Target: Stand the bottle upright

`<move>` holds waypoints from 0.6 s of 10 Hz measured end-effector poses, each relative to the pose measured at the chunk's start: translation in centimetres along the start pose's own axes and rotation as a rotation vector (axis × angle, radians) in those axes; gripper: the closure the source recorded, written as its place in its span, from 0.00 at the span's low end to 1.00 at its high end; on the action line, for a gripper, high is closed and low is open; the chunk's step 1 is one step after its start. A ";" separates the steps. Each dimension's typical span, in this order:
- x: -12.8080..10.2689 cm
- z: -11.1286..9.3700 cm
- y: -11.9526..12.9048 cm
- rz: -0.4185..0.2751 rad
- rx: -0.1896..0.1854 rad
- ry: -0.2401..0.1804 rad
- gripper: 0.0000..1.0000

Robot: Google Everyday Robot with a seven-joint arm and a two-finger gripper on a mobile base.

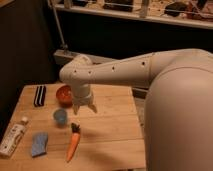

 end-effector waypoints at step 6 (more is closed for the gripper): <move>-4.0 -2.2 5.7 -0.496 0.010 0.009 0.35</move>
